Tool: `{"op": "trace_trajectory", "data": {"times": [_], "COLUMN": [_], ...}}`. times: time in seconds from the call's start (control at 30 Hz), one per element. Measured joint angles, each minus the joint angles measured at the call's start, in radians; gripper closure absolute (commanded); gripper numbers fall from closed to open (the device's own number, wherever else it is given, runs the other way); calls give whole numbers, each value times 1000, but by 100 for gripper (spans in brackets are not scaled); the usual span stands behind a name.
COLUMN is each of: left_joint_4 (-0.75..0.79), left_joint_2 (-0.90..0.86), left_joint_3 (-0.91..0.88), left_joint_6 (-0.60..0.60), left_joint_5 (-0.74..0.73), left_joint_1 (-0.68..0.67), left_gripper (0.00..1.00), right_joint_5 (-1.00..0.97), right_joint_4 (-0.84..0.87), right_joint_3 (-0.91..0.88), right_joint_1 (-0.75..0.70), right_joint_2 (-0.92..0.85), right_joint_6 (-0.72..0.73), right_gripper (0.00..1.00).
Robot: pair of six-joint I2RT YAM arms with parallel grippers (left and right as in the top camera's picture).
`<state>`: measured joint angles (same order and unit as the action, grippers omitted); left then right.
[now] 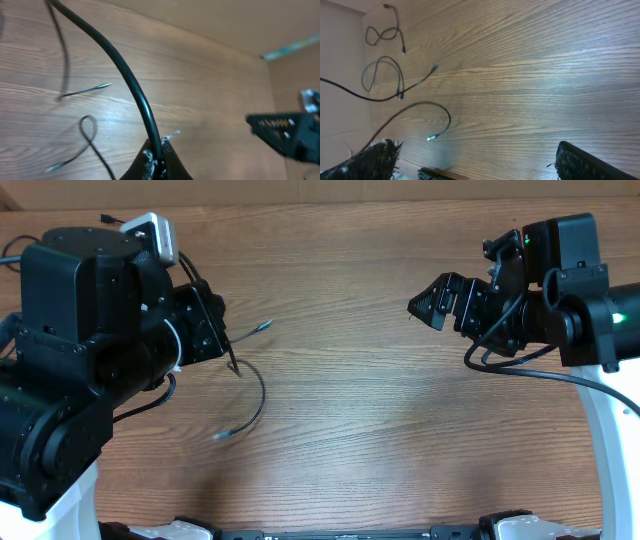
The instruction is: Untangle cables
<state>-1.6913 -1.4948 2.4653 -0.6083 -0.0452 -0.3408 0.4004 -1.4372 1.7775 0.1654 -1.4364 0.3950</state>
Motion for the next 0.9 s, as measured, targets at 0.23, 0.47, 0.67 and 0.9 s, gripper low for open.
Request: {"op": "trace_trajectory", "data": {"times": [0.23, 0.47, 0.67, 0.9], "left_joint_4": [1, 0, 0, 1], "left_joint_2": [1, 0, 0, 0], "left_joint_3": [-23, -110, -124, -124], "left_joint_6": [-95, -457, -797, -1020], "left_joint_5": [104, 152, 179, 200], "left_joint_1": [0, 19, 103, 285], "left_gripper": [96, 96, 96, 96], "right_joint_5": [-17, -23, -24, -38], "right_joint_4": [-2, -5, -14, -6], "right_joint_3": [0, 0, 0, 0], "right_joint_1": [0, 0, 0, 0], "right_joint_2": [0, 0, 0, 0], "right_joint_6": [0, 0, 0, 0], "right_gripper": [3, 6, 6, 6]}}
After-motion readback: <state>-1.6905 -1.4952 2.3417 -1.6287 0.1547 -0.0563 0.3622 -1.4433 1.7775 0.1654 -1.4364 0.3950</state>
